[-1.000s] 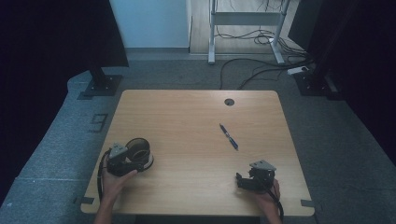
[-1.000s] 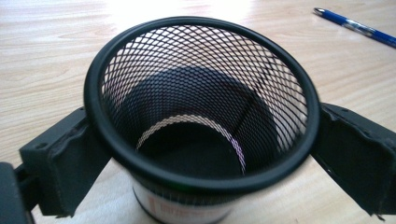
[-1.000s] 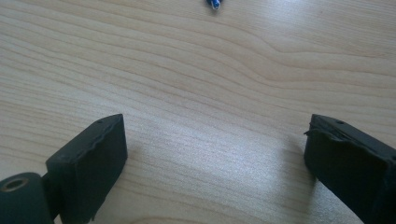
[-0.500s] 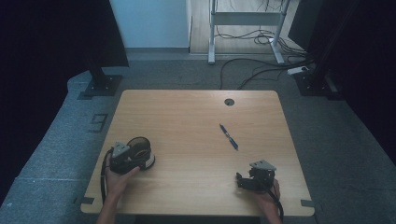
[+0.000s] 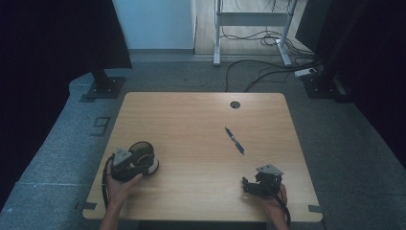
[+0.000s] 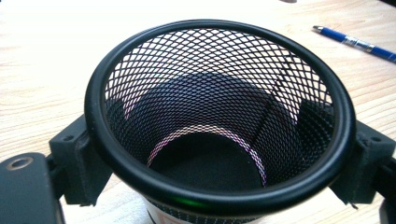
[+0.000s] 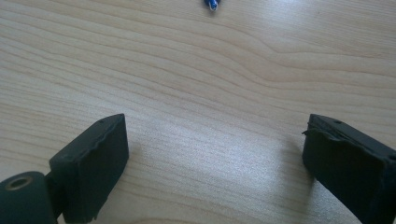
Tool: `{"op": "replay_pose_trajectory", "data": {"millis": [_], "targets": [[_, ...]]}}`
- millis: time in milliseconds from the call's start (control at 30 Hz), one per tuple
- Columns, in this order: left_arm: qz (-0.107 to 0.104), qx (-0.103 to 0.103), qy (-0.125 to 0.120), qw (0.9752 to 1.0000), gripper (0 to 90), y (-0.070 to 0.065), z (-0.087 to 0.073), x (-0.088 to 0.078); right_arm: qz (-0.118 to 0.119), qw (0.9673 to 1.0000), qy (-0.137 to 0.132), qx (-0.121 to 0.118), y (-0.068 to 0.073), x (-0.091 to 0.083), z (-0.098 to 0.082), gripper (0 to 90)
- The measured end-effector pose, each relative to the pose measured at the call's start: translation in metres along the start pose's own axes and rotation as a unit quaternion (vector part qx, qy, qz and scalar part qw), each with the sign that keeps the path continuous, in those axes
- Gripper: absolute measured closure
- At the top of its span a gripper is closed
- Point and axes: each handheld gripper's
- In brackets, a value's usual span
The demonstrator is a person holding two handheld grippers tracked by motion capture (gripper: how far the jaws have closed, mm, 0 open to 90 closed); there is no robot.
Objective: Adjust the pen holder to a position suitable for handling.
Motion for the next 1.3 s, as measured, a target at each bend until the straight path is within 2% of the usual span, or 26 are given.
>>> {"op": "replay_pose_trajectory", "data": {"millis": [200,367,833,1167,1300], "targets": [[0.007,0.003,0.000,1.0000,10.4,-0.010,0.006,0.000,0.000,1.0000,-0.001,0.000,0.000,0.000,0.000,6.7],[-0.001,-0.012,0.000,0.9999,10.5,-0.016,0.012,0.005,0.000,1.0000,-0.001,-0.002,0.000,0.000,0.000,7.2],[-0.020,0.007,0.010,0.9997,10.5,-0.034,0.026,0.014,-0.002,1.0000,-0.002,0.002,0.000,-0.001,0.000,8.1],[-0.035,0.016,0.012,0.9992,10.5,-0.049,0.035,0.026,-0.003,1.0000,-0.003,0.002,0.000,-0.001,0.000,8.7],[-0.042,0.026,0.016,0.9987,10.5,-0.057,0.039,0.033,-0.003,1.0000,-0.003,0.002,0.000,-0.001,0.000,8.9]]}}
Point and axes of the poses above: each handheld gripper's, and its own axes: x roughly forward along the jaws, z roughly out of its top, y roughly to its left, and after that the axes turned 2 degrees about -x, right-handed
